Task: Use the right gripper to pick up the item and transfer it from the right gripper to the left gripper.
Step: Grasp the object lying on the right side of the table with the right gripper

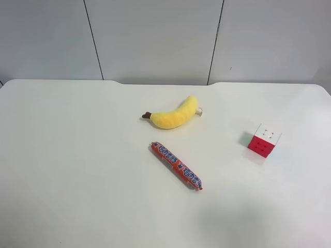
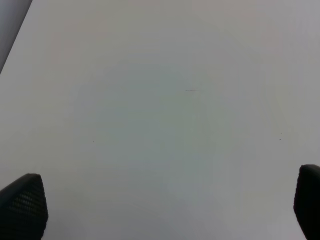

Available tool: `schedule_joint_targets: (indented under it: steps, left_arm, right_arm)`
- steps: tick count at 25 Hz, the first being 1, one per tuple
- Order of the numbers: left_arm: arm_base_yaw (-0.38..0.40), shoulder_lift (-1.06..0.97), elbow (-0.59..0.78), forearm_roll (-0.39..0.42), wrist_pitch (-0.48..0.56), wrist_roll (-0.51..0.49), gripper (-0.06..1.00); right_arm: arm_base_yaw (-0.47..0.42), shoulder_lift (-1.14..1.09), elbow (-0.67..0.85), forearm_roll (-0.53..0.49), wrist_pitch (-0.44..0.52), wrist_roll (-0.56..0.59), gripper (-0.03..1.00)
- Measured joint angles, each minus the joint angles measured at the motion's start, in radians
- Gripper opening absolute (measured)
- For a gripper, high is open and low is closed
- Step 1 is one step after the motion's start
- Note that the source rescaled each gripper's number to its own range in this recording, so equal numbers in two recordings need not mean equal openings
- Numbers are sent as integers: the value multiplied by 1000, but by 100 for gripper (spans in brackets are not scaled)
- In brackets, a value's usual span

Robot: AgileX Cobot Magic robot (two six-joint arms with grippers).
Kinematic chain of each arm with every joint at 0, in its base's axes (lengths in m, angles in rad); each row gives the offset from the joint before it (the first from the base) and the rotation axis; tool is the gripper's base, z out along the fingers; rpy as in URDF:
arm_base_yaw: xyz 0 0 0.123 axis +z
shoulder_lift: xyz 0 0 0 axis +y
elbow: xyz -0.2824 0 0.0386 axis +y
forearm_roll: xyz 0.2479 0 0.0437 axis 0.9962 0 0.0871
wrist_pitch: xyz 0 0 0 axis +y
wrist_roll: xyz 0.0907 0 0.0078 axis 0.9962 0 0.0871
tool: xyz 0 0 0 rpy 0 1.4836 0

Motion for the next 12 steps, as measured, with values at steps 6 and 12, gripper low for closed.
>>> schedule_joint_targets:
  steps: [6,12]
  left_arm:
    - [0,0,0,0,0,0,100]
    - [0,0,0,-1,0,0,100]
  right_arm:
    - [0,0,0,0,0,0,100]
    - [0,0,0,0,-1,0,100]
